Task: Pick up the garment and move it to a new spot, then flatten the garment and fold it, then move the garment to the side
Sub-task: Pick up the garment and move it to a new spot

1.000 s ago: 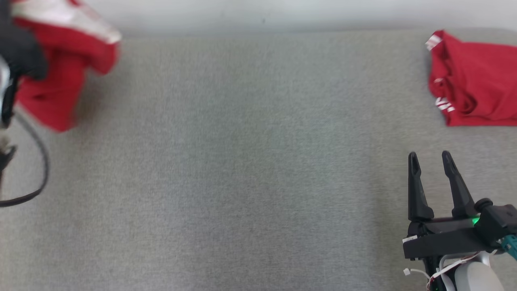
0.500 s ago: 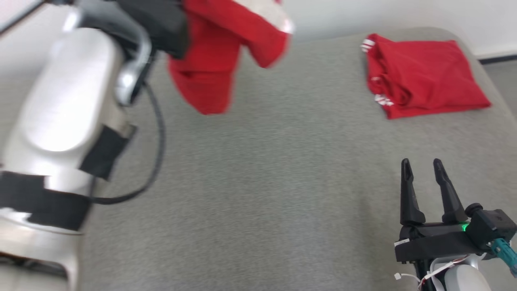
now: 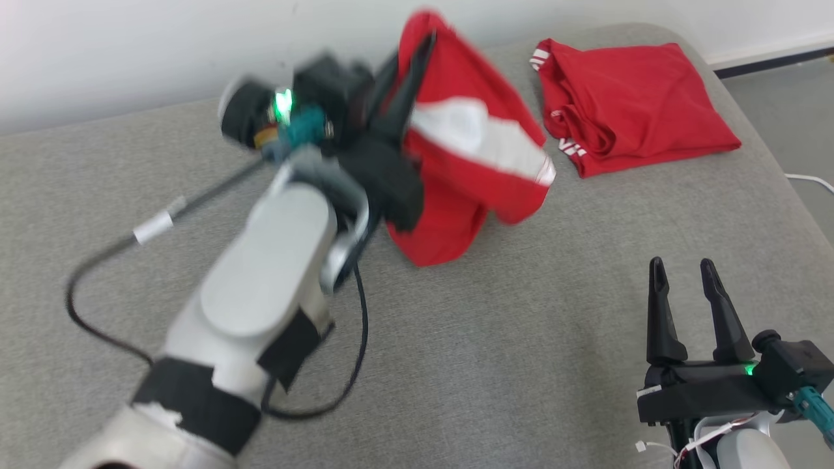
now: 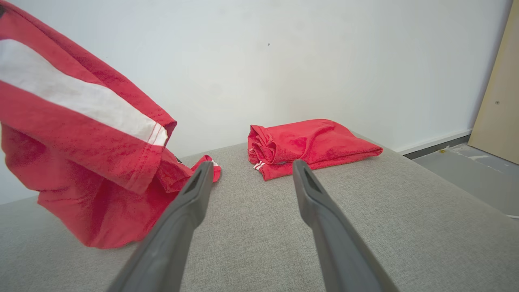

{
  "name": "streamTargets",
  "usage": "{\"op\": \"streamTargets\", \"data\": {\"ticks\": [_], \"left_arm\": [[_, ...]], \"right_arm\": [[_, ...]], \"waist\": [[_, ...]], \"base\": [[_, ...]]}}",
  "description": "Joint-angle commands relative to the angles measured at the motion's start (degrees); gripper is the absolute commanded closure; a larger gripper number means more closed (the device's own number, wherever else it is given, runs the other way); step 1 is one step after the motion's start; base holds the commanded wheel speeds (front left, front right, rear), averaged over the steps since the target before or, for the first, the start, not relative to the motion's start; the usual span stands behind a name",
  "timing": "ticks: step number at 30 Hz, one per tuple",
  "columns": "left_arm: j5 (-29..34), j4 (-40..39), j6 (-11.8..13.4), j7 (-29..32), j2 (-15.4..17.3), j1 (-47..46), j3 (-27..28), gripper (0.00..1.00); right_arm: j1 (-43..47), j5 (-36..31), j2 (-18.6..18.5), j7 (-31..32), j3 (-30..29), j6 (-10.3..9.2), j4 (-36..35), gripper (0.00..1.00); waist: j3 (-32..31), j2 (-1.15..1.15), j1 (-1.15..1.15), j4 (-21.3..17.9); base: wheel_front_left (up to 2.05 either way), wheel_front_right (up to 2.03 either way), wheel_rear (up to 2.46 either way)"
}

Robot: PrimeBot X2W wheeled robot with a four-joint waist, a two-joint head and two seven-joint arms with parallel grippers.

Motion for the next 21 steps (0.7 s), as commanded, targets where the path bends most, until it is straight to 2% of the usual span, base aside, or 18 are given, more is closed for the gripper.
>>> {"op": "streamTargets", "data": {"ticks": [1, 8, 14, 20, 21], "left_arm": [[-0.4, 0.2, 0.3, -0.8, -0.1, 2.4, -0.3, 1.0], [-3.1, -0.5, 2.9, -3.8, -0.3, 15.5, -0.9, 1.0], [-3.8, -1.1, 4.2, -5.3, 1.9, 25.6, -1.0, 1.0], [-4.8, -1.1, 4.8, -6.1, 2.4, 32.5, -1.0, 1.0], [-4.7, -1.3, 4.8, -6.3, 2.2, 33.0, -1.1, 0.89]], "right_arm": [[0.7, 0.2, 0.1, -0.3, -0.3, -0.18, -0.2, 0.0], [1.6, -0.4, 0.2, -0.3, 0.0, -0.18, 0.0, 0.0], [0.8, -0.7, 0.0, -0.3, 1.1, -0.18, 0.5, 0.0], [0.8, -0.4, -0.8, -0.3, 1.2, -0.18, 1.1, 0.0], [0.9, -0.4, -0.8, -0.3, 1.2, -0.18, 1.1, 0.0]], "waist": [[-0.3, 0.0, 0.0, 0.9], [-1.0, 0.0, 0.0, 4.3], [-1.2, 0.0, 0.0, 6.3], [-1.2, 0.0, 0.0, 7.9], [-1.2, 0.0, 0.0, 8.2]], "base": [[0.0, 0.0, 0.0], [0.0, 0.0, 0.0], [0.0, 0.0, 0.0], [0.0, 0.0, 0.0], [0.0, 0.0, 0.0]]}}
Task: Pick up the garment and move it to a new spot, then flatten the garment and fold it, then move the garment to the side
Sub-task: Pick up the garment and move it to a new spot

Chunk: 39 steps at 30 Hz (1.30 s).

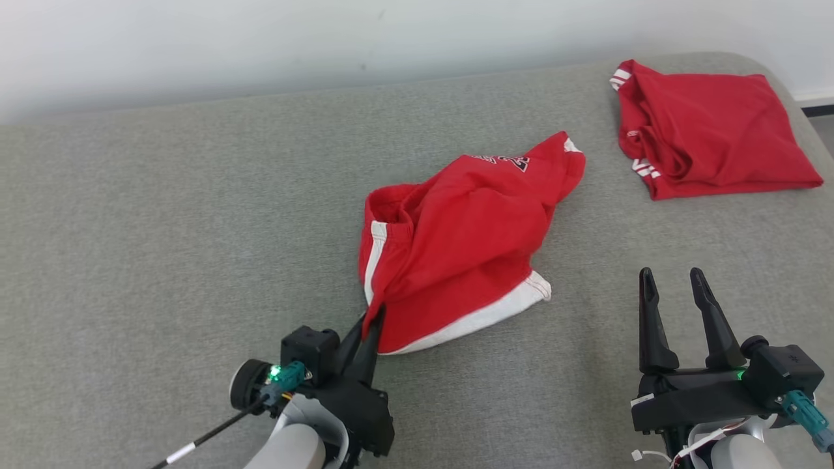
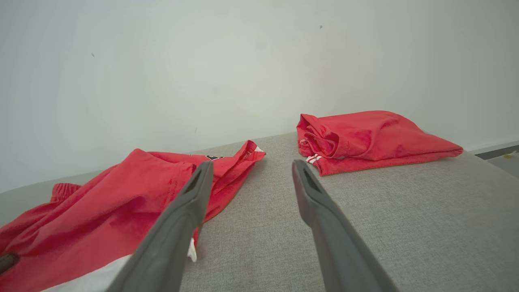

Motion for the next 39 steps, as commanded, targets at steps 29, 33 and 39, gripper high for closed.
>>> {"op": "streamTargets", "data": {"ticks": [29, 33, 39], "left_arm": [[12.4, -24.5, 2.7, -1.0, 9.3, 18.0, 22.2, 0.0], [12.4, -26.4, 1.8, -1.0, 8.9, 21.9, 26.1, 0.0], [14.1, -28.8, 0.7, -1.0, 7.7, 27.1, 29.9, 0.0]], "right_arm": [[4.7, 0.9, -2.0, -0.2, -1.5, -0.18, 0.2, 0.0], [5.6, 1.0, -2.2, -0.1, -1.5, -0.18, 0.0, 0.0], [7.3, 1.4, -2.5, 0.1, -2.0, -0.18, -0.1, 0.0]], "waist": [[-8.0, 0.0, 0.0, 7.7], [-9.0, 0.0, 0.0, 8.0], [-10.1, 0.0, 0.0, 8.3]], "base": [[0.0, 0.0, 0.0], [0.0, 0.0, 0.0], [0.0, 0.0, 0.0]]}}
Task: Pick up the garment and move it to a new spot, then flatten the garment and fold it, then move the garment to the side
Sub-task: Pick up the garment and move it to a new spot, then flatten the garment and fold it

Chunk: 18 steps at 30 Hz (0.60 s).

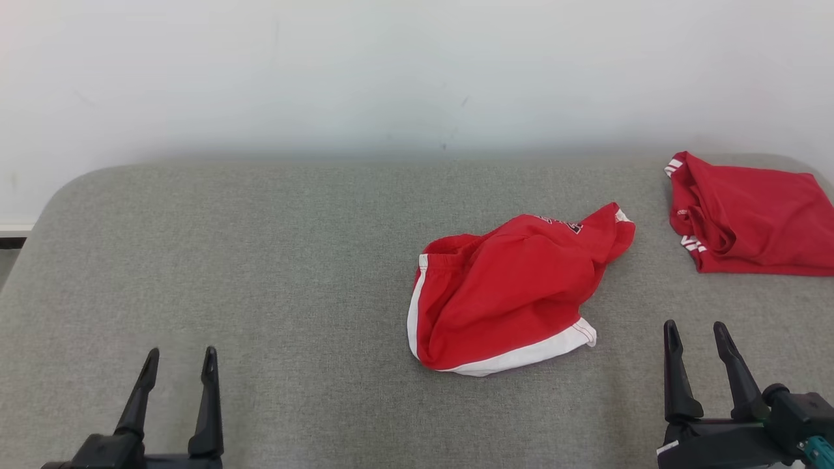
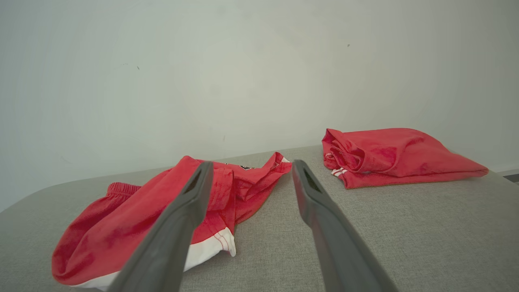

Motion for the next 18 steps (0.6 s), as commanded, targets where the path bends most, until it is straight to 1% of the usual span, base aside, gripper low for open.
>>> {"op": "streamTargets", "data": {"ticks": [1, 10, 13, 18], "left_arm": [[0.7, -0.5, -0.5, -0.2, -0.3, 1.5, 0.9, 0.0], [1.8, -0.2, -3.5, -0.2, -2.7, 5.5, 3.8, 0.0], [2.2, 0.4, -4.0, -0.2, -3.1, 6.1, 4.3, 0.0], [3.2, 1.5, -5.1, -0.2, -4.5, 6.0, 5.4, 0.0]], "right_arm": [[0.9, 0.5, -0.5, 0.0, -0.3, -0.18, -0.1, 0.0], [2.9, 0.8, -0.6, 0.3, -0.5, -0.18, 0.2, 0.0], [3.0, 0.9, -0.7, 0.4, -0.3, -0.18, 0.3, 0.0], [3.5, 1.1, -0.9, 0.4, 0.0, -0.18, 0.9, 0.0]], "waist": [[-0.4, 0.0, 0.0, 0.3], [-1.2, 0.0, 0.0, 0.7], [-1.2, 0.0, 0.0, 0.7], [-1.2, 0.0, 0.0, 0.6]], "base": [[0.0, 0.0, 0.0], [0.0, 0.0, 0.0], [0.0, 0.0, 0.0], [0.0, 0.0, 0.0]]}}
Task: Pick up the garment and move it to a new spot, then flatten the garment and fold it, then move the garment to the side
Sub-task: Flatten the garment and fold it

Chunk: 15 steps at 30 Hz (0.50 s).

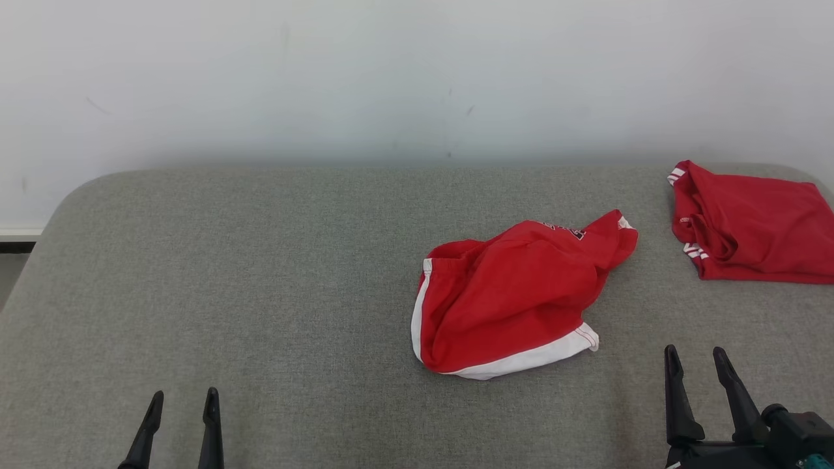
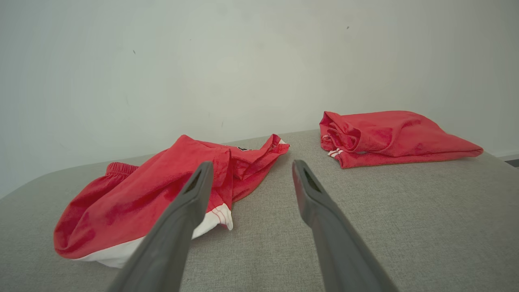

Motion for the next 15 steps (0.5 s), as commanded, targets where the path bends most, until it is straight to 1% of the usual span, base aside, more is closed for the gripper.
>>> {"op": "streamTargets", "data": {"ticks": [1, 15], "left_arm": [[0.9, 0.4, -0.3, -0.2, -0.3, 0.3, 0.4, 0.0], [3.0, 1.8, -2.3, -0.2, -2.1, -0.7, 2.5, 0.0]], "right_arm": [[0.6, 0.3, -0.3, -0.1, 0.1, -0.18, 0.1, 0.0], [0.3, 0.5, -0.3, -0.2, 0.3, -0.18, 0.4, 0.0]], "waist": [[0.0, 0.0, 0.0, 0.0], [0.5, 0.0, 0.0, -0.1]], "base": [[0.0, 0.0, 0.0], [0.0, 0.0, 0.0]]}}
